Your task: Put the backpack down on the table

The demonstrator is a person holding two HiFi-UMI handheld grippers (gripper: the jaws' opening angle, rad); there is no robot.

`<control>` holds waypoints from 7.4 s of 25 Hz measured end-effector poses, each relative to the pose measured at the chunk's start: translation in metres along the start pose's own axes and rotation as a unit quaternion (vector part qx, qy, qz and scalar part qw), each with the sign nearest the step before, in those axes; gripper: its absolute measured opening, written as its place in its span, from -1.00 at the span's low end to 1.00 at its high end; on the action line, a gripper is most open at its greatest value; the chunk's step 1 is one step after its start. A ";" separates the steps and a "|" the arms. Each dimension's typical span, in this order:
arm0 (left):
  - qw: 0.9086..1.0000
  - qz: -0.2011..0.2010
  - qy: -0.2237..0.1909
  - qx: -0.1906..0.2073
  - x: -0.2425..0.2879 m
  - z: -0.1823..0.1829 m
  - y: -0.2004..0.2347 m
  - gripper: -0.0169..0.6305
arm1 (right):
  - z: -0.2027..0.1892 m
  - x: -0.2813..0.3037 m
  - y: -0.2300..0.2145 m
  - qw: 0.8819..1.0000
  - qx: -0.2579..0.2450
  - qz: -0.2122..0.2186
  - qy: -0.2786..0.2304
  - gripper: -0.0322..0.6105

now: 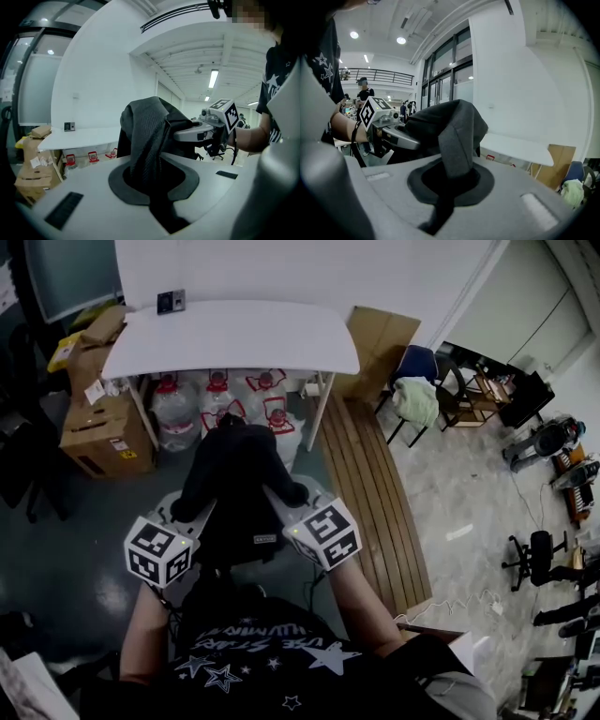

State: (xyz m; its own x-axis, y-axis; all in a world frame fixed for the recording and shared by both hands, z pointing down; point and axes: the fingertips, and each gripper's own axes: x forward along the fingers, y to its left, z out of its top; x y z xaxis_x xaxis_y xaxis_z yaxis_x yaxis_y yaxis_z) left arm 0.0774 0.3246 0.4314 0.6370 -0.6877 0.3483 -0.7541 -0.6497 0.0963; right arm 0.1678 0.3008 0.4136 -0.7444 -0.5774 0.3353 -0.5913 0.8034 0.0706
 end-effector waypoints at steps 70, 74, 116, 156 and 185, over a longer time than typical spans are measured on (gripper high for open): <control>0.994 -0.105 0.039 0.004 0.155 0.064 0.410 -0.82 | 0.094 0.379 -0.183 0.993 0.003 -0.067 0.093 -0.89; 0.996 -0.087 0.029 -0.006 0.165 0.074 0.419 -0.82 | 0.100 0.387 -0.201 0.995 -0.008 -0.053 0.083 -0.89; 0.993 -0.046 -0.101 0.049 0.325 0.299 0.616 -0.82 | 0.275 0.518 -0.459 0.993 -0.031 -0.054 -0.103 -0.89; 0.981 -0.140 -0.133 0.008 0.417 0.287 0.760 -0.82 | 0.263 0.651 -0.534 0.990 0.007 -0.115 -0.084 -0.88; 0.989 -0.018 -0.140 0.051 0.399 0.271 0.754 0.26 | 0.213 0.609 -0.512 0.987 0.019 -0.146 -0.062 0.17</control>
State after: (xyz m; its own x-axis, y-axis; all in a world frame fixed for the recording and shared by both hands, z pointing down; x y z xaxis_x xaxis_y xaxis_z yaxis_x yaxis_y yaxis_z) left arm -0.1931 -0.5278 0.3901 0.6933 -0.7170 0.0729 -0.7190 -0.6950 0.0035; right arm -0.0491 -0.4935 0.3821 -0.5712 -0.7992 0.1873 -0.7960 0.5950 0.1114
